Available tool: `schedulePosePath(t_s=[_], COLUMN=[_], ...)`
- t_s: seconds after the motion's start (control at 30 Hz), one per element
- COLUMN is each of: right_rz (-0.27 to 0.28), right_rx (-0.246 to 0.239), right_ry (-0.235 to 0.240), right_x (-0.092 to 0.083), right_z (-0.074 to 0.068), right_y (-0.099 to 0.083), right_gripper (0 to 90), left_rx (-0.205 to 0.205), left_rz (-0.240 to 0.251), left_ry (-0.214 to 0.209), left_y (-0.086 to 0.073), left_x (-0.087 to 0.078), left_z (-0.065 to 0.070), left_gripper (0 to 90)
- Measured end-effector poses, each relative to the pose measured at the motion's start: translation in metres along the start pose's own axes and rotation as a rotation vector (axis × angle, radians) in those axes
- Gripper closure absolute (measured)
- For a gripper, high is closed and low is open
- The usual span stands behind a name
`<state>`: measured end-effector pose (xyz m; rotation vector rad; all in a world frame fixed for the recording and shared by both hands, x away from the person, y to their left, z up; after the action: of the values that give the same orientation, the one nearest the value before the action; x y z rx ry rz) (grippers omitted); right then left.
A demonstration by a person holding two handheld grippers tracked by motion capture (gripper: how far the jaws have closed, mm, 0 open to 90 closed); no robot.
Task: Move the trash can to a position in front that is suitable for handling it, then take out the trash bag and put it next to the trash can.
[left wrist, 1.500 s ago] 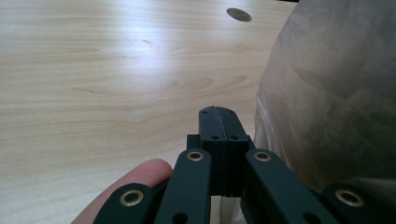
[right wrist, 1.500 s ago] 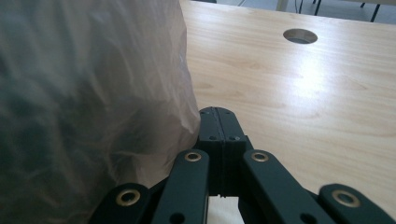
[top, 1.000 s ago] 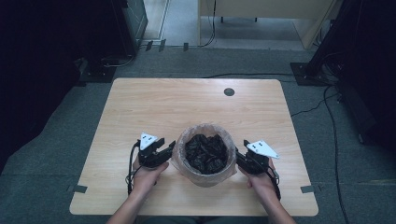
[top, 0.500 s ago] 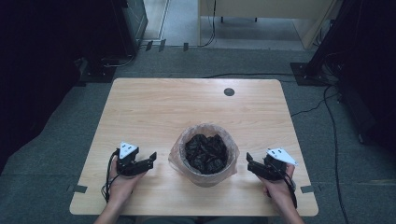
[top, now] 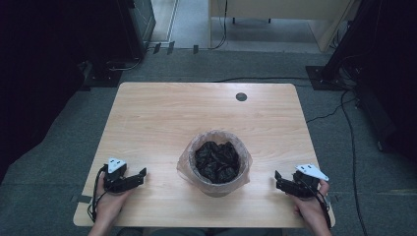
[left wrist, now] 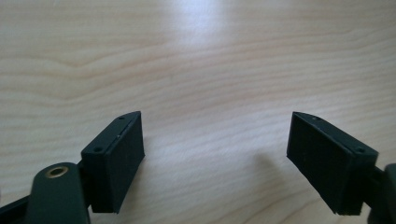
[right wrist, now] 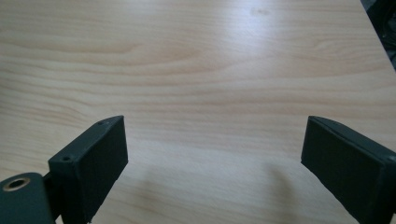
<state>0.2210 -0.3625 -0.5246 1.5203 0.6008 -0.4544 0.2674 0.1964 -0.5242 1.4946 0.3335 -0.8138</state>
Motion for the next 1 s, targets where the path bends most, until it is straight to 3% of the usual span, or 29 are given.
schedulePosePath(t_s=[0.1,0.23,0.37,0.73,0.87,1.0], right_rz=[-0.023,-0.066,-0.09,-0.091,-0.091,-0.09], right_rx=[-0.011,0.001,-0.014,-0.015,-0.014,-0.013], right_ry=[-0.012,-0.003,-0.021,-0.018,-0.019,-0.021], right_x=[-0.002,-0.004,-0.006,-0.007,-0.007,-0.007], right_z=[0.009,0.019,0.024,0.028,0.028,0.028], right_y=[-0.005,-0.011,-0.016,-0.017,-0.017,-0.017], right_gripper=[5.2,4.1,3.5,3.4,3.4,3.4], left_rx=[0.017,0.006,0.039,0.033,-0.013,0.003], left_rz=[-0.003,0.007,0.002,0.014,0.098,0.074], left_ry=[0.039,0.052,0.066,0.085,0.046,-0.012], left_y=[-0.004,-0.008,-0.011,-0.012,-0.004,0.0], left_x=[-0.004,-0.009,-0.012,-0.014,-0.024,-0.019], left_z=[-0.008,-0.017,-0.022,-0.023,-0.016,0.003], left_gripper=[18.3,18.3,18.3,18.4,19.0,19.0])
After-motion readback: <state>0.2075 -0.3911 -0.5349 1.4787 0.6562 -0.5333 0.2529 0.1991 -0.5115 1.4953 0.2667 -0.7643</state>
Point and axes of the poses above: each handheld gripper's, and its own axes: x roughly forward along the jaws, y roughly out of its top, z roughly to its right, the point moved 1 cm from there along x, roughly forward along the jaws
